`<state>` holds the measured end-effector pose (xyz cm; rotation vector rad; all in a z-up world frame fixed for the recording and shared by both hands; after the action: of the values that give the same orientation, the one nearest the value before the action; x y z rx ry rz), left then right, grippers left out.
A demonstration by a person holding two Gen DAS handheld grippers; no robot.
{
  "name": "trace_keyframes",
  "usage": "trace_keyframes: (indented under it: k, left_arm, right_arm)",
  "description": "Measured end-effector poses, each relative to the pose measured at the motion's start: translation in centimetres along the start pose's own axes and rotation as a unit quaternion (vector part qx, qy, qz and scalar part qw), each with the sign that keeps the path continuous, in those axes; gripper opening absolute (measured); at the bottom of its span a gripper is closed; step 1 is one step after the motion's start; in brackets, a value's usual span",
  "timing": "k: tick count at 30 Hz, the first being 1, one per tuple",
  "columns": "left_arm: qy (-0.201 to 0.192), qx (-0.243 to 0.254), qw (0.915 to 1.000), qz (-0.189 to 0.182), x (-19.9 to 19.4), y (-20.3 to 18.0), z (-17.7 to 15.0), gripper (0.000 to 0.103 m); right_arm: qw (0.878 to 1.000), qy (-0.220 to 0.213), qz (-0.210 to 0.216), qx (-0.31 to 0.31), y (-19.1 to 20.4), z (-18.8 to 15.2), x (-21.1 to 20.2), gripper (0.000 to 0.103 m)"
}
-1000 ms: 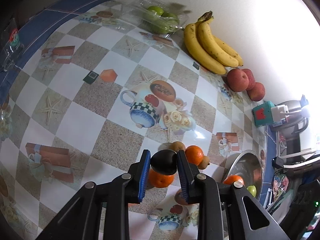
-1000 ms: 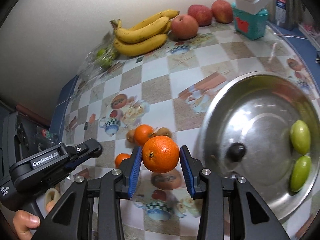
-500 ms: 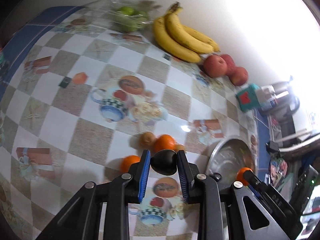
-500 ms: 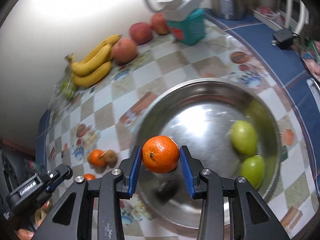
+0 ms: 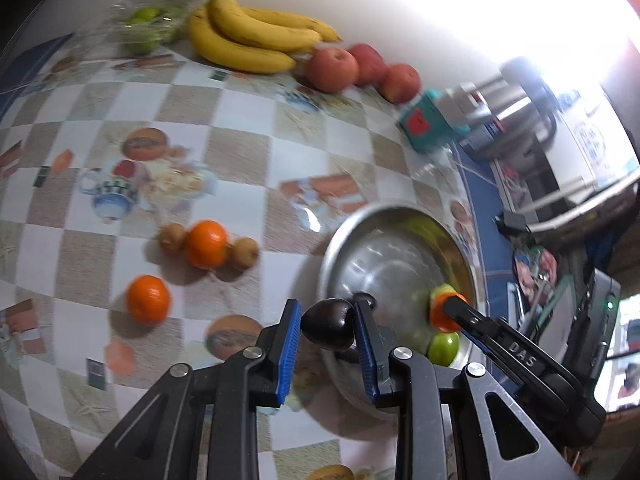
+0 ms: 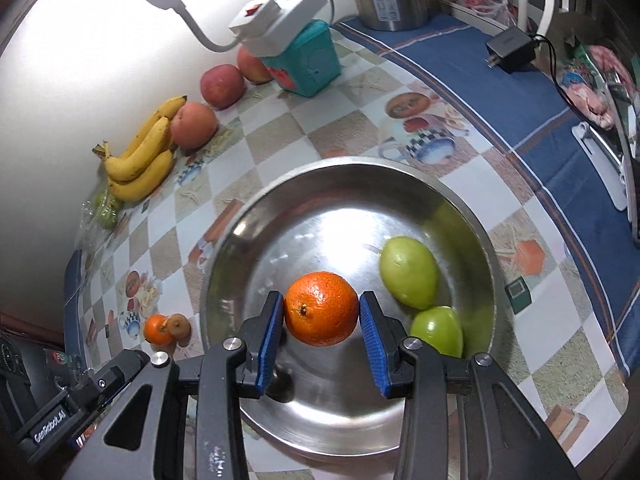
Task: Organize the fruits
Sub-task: 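Carry the orange with the right tool while the left tool carries the plum over the bowl, then open the right tool releasing the orange while the left tool drops the plum into the bowl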
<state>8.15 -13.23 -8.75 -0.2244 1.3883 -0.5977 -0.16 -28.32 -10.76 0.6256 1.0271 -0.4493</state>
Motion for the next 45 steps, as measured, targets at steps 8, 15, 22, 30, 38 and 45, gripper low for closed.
trace_keyframes:
  k: [8, 15, 22, 30, 38, 45]
  left_arm:
    - [0.025, 0.028, 0.9993, -0.002, 2.4, -2.0, -1.3, 0.029]
    - [0.033, 0.032, 0.9989, 0.003, 3.9, -2.0, -1.6, 0.029]
    - [0.041, 0.03, 0.9987, 0.003, 5.4, -2.1, -1.6, 0.029]
    - [0.046, 0.034, 0.9982, 0.016, 6.4, -1.9, -1.8, 0.029]
    - [0.049, 0.035, 0.998, 0.022, 6.6, -1.8, -1.8, 0.031]
    - [0.052, 0.037, 0.9978, 0.018, 6.7, -2.2, -1.9, 0.032]
  right_arm:
    - [1.0, 0.014, -0.007, -0.003, -0.7, -1.2, 0.3, 0.041]
    - [1.0, 0.027, -0.009, -0.008, -0.7, -1.9, 0.8, 0.041]
    - [0.999, 0.045, -0.011, -0.013, -0.6, -2.5, 1.9, 0.041]
    - [0.998, 0.054, -0.016, -0.015, -0.8, -2.9, 2.4, 0.041]
    - [0.998, 0.06, -0.02, -0.013, -1.0, -3.2, 2.8, 0.041]
    - [0.998, 0.063, -0.022, -0.013, -1.0, -3.3, 2.9, 0.041]
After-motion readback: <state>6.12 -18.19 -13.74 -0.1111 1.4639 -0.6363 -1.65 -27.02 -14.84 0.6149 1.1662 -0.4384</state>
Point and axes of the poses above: each gripper's, at about its wrist camera, not at the fingertips, and x roughly the way its jaws point, y to its left, z to its top, the point moved 10 cm from there along x, roughly the way its jaws point, and after that the axes turned 9 degrees about -x, right-handed, at the moved point
